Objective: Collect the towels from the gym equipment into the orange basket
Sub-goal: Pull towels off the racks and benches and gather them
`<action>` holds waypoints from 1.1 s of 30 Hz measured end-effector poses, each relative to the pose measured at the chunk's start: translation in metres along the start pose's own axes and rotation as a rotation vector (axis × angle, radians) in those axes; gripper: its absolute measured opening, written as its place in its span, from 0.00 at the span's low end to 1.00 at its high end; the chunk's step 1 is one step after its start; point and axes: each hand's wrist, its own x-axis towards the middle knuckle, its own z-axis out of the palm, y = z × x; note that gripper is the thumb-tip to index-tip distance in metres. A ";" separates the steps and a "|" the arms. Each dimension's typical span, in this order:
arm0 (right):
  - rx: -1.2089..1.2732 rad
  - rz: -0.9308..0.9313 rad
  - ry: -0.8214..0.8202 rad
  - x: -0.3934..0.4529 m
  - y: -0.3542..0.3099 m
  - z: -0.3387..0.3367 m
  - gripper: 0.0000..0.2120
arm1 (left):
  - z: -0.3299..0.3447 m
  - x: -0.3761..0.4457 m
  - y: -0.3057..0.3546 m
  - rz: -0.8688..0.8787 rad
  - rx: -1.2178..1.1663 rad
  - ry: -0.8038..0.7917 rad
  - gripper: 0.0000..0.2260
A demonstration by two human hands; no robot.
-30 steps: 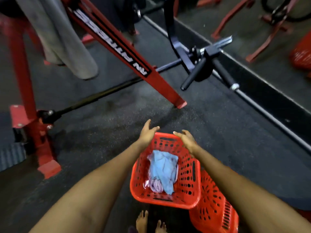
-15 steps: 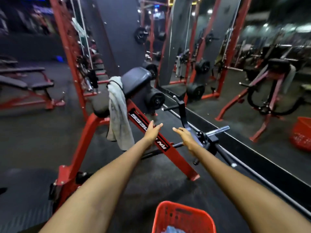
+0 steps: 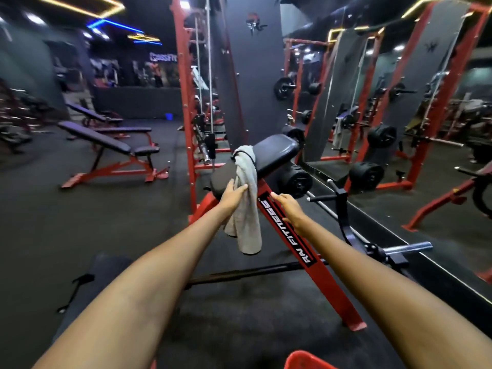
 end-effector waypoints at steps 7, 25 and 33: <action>-0.016 -0.073 -0.238 0.000 -0.023 0.082 0.19 | -0.089 -0.027 -0.005 -0.044 -0.001 0.236 0.28; -0.085 -0.125 -1.019 -0.200 -0.038 0.395 0.27 | -0.388 -0.308 -0.050 -0.222 0.045 1.056 0.29; -0.073 -0.212 -1.140 -0.256 -0.059 0.511 0.30 | -0.480 -0.350 -0.070 -0.226 0.010 1.157 0.29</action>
